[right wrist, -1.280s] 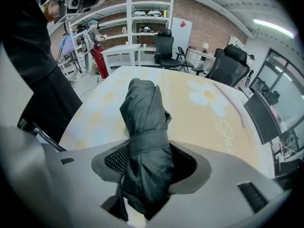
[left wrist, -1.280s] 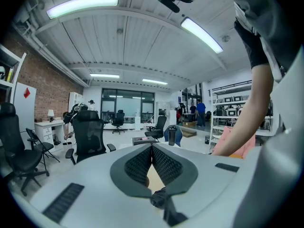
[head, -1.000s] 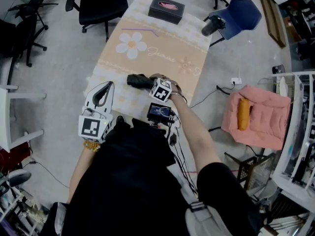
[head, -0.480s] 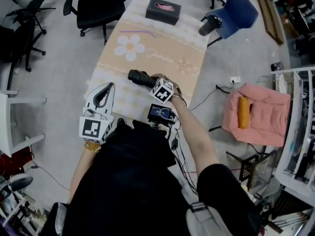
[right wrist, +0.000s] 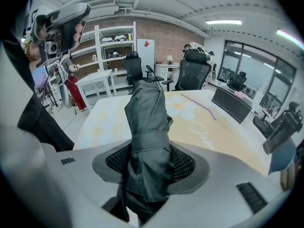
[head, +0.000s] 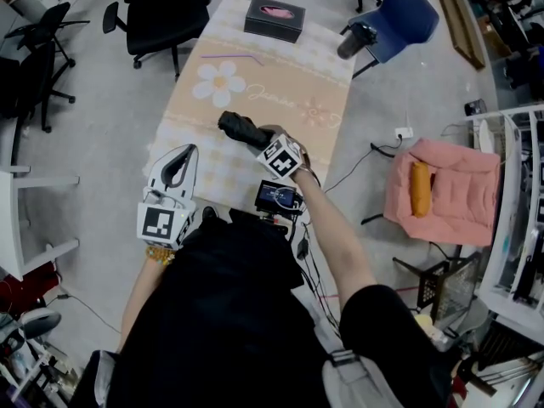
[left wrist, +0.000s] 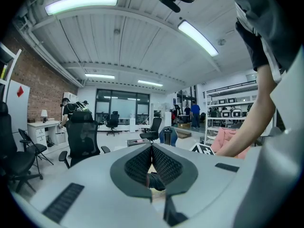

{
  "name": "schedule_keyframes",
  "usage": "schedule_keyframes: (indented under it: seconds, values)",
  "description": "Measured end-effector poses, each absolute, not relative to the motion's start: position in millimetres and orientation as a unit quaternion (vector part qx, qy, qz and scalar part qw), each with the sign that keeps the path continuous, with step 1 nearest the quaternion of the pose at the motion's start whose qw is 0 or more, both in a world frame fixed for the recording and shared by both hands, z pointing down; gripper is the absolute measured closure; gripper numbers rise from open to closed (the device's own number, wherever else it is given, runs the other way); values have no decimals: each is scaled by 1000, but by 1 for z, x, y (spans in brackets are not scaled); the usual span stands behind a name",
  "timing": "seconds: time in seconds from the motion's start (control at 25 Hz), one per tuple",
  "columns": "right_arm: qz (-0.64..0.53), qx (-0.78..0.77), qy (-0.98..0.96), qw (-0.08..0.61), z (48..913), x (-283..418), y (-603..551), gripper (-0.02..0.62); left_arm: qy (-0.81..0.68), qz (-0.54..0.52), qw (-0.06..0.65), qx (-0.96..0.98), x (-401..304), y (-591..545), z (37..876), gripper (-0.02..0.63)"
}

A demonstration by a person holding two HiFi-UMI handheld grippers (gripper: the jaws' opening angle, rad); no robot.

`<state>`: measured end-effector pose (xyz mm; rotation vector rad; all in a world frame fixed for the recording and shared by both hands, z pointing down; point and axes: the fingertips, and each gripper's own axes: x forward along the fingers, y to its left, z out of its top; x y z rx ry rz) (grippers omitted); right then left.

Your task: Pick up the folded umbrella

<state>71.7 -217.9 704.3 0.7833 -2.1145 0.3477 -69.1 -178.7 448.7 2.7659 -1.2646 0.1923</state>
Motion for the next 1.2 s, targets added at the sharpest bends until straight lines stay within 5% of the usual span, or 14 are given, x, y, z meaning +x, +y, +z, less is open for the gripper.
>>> schedule_keyframes:
  seconds: [1.2]
  values:
    - [101, 409, -851, 313, 631, 79, -241, 371, -386, 74, 39, 919, -61, -184, 449, 592]
